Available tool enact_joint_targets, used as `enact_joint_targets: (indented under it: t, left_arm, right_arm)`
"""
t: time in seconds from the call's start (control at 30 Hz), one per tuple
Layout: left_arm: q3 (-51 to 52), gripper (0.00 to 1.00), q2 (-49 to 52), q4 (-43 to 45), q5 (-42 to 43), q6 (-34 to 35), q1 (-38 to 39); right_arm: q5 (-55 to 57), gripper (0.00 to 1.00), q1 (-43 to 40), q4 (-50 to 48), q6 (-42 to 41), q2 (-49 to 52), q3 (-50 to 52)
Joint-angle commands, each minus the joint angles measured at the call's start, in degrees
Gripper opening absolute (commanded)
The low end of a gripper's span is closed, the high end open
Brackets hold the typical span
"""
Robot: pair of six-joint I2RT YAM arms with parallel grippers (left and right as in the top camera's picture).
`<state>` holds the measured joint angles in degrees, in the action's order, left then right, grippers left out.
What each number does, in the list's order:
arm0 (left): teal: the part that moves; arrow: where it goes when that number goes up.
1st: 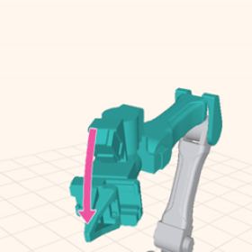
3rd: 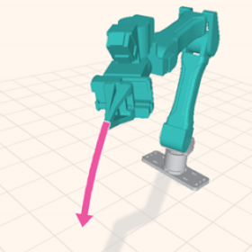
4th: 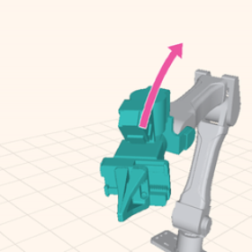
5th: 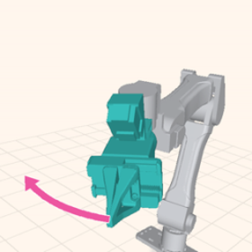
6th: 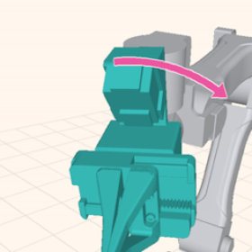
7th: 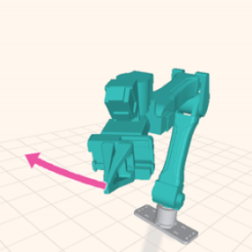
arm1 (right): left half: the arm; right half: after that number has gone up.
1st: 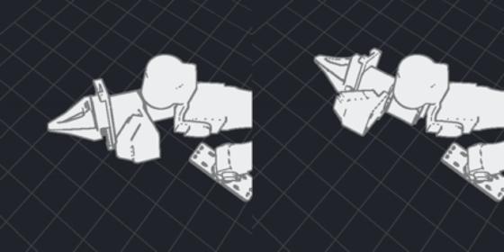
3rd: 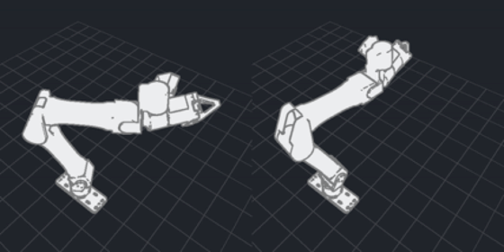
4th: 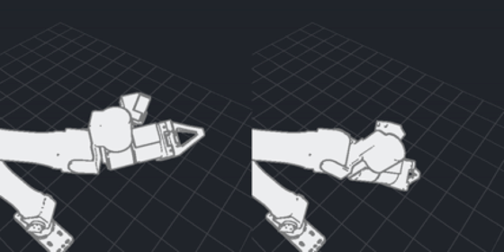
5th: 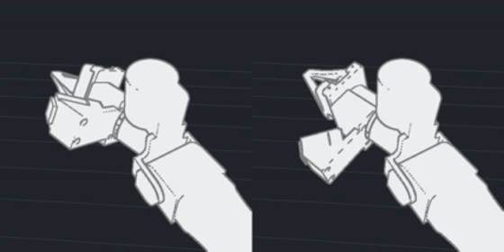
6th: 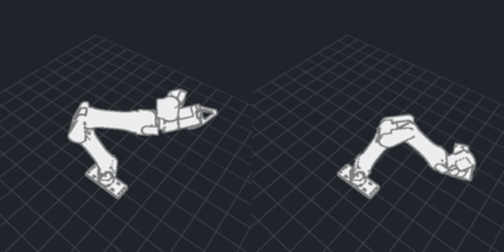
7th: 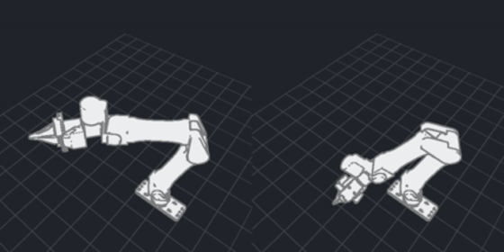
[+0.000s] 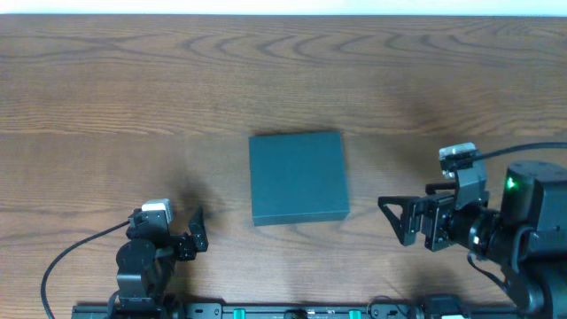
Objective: Pack container
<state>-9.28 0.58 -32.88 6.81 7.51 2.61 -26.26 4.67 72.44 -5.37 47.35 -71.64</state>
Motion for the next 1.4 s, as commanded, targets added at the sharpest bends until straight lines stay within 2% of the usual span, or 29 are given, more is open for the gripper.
enact_joint_targets:
  t: [0.0,0.27,0.53,0.87,1.03,1.37]
  left_arm:
    - [0.6,0.95,-0.4,0.2,-0.9,0.2,-0.4]
    - [0.6,0.95,-0.4,0.2,-0.9,0.2,-0.4]
    - [0.6,0.95,-0.4,0.2,-0.9,0.2,-0.4]
    - [0.6,0.95,-0.4,0.2,-0.9,0.2,-0.4]
    - [0.6,0.95,-0.4,0.2,-0.9,0.2,-0.4]
    - [0.6,0.95,-0.4,0.2,-0.9,0.2,-0.4]
  right_arm:
    - [6.7,0.99,1.9,-1.8,1.2,-3.0,0.3]
    - [15.7,0.99,8.5,-11.6,1.2,-13.6,9.8]
    - [19.0,0.99,13.3,-22.5,1.2,-27.8,29.0]
    - [19.0,0.99,13.4,-32.2,0.0,-43.1,50.6]
    - [18.9,0.99,13.4,-33.1,-0.4,-47.2,56.8]
    - [18.3,0.99,13.8,-33.0,-0.4,-47.1,61.5]
